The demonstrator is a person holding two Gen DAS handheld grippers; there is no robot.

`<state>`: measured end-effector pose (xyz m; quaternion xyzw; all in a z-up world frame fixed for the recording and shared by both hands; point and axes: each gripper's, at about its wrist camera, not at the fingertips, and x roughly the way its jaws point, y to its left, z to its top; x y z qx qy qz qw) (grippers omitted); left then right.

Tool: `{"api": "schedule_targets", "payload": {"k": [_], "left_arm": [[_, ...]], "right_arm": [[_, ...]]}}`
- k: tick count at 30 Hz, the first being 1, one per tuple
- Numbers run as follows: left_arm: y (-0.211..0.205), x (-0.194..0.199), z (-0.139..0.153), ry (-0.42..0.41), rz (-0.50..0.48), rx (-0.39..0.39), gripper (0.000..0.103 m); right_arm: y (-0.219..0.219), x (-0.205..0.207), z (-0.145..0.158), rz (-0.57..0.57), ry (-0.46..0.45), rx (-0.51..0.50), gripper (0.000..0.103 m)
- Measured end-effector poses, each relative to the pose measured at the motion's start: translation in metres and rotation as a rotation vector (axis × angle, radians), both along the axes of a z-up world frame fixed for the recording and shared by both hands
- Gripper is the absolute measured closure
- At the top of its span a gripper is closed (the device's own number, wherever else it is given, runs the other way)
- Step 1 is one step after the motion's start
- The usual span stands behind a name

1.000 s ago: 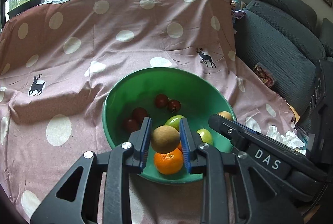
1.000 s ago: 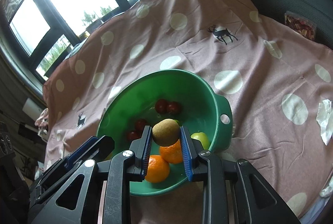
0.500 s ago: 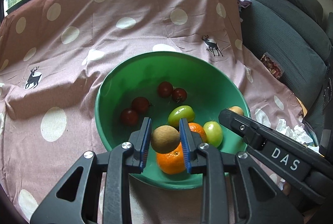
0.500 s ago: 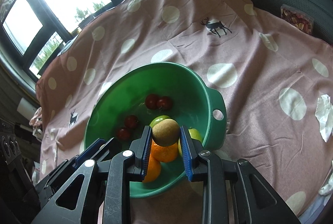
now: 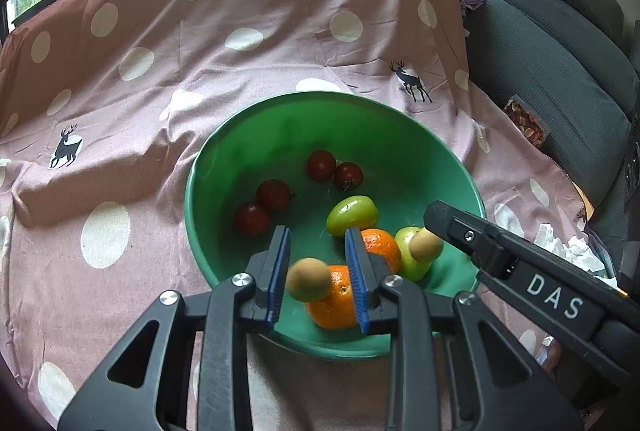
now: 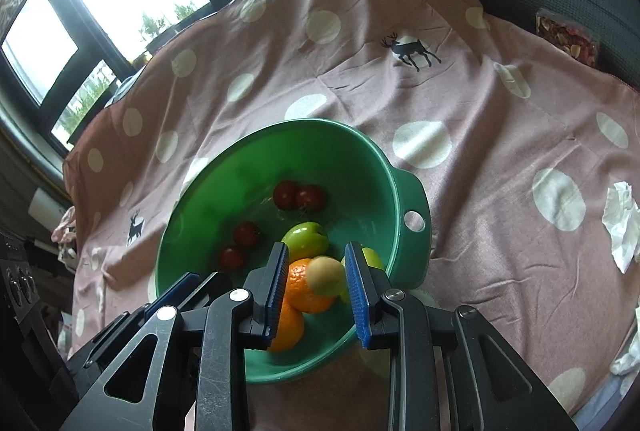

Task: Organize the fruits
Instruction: 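Open both grippers to release the tan fruits into the bowl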

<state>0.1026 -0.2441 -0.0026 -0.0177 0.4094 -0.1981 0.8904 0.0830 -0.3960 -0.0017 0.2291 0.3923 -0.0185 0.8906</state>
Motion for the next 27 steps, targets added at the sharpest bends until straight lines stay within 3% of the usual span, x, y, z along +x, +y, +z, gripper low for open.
{"api": "schedule_targets", "payload": {"k": [2, 4, 9, 11, 12, 16, 27], "left_arm": [[0.001, -0.002, 0.003, -0.002, 0.002, -0.003, 0.064], [0.003, -0.004, 0.006, -0.007, 0.007, -0.005, 0.061], [0.008, -0.011, 0.018, -0.033, 0.020, 0.007, 0.048], [0.010, -0.014, 0.023, -0.046, 0.024, 0.013, 0.045], [0.011, -0.016, 0.025, -0.055, 0.026, 0.016, 0.044], [0.015, -0.022, 0.031, -0.080, 0.031, 0.023, 0.037], [0.018, -0.027, 0.033, -0.086, 0.036, 0.017, 0.037]], "right_arm": [[0.000, 0.000, 0.000, 0.000, -0.001, -0.003, 0.071], [0.001, 0.000, 0.001, 0.002, -0.004, -0.005, 0.066], [0.001, -0.007, 0.011, -0.013, -0.048, -0.025, 0.047], [0.000, -0.011, 0.017, -0.017, -0.074, -0.027, 0.031], [0.000, -0.012, 0.019, -0.018, -0.086, -0.025, 0.029], [0.002, -0.016, 0.027, -0.017, -0.111, -0.037, 0.024], [0.002, -0.015, 0.025, -0.028, -0.089, -0.050, 0.023]]}}
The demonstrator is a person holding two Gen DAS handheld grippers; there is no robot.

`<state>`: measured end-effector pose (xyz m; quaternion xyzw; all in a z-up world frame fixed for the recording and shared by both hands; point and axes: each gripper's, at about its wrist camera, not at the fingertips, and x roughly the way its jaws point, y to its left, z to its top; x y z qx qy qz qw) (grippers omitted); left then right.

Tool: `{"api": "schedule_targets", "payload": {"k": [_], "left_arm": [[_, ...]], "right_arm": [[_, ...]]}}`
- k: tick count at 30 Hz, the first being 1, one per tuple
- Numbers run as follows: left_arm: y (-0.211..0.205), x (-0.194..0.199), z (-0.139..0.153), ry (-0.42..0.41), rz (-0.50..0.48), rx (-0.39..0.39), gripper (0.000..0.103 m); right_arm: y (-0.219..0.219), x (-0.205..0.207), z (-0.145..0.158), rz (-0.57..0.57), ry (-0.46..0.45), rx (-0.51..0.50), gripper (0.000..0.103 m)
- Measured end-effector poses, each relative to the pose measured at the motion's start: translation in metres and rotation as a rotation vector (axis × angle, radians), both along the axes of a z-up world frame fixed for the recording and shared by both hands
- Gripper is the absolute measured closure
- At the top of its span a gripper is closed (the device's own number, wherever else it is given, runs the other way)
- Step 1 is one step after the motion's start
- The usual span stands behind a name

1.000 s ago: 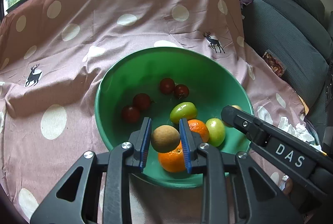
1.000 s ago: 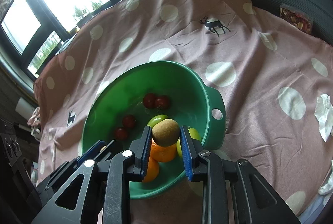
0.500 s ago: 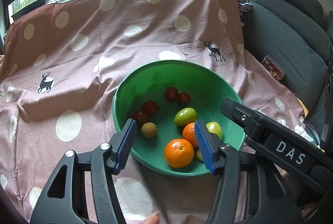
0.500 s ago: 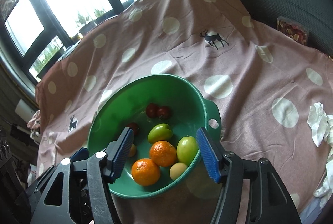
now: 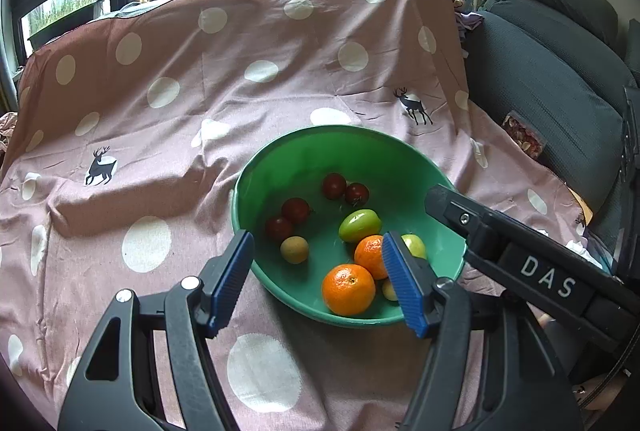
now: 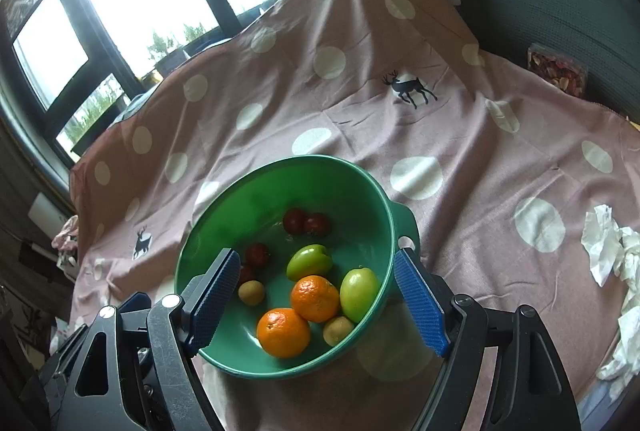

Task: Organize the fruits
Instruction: 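Open both grippers to release the tan fruits into the bowl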

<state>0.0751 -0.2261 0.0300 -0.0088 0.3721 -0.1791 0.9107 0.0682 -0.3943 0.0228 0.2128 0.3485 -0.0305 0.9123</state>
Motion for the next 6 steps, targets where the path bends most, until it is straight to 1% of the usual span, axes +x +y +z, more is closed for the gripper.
{"api": "schedule_targets", "payload": {"k": [6], "left_arm": [[0.0044, -0.0024, 0.0018, -0.006, -0.003, -0.006, 0.037]], "right_arm": [[0.0005, -0.0007, -0.0003, -0.001, 0.003, -0.002, 0.023]]}}
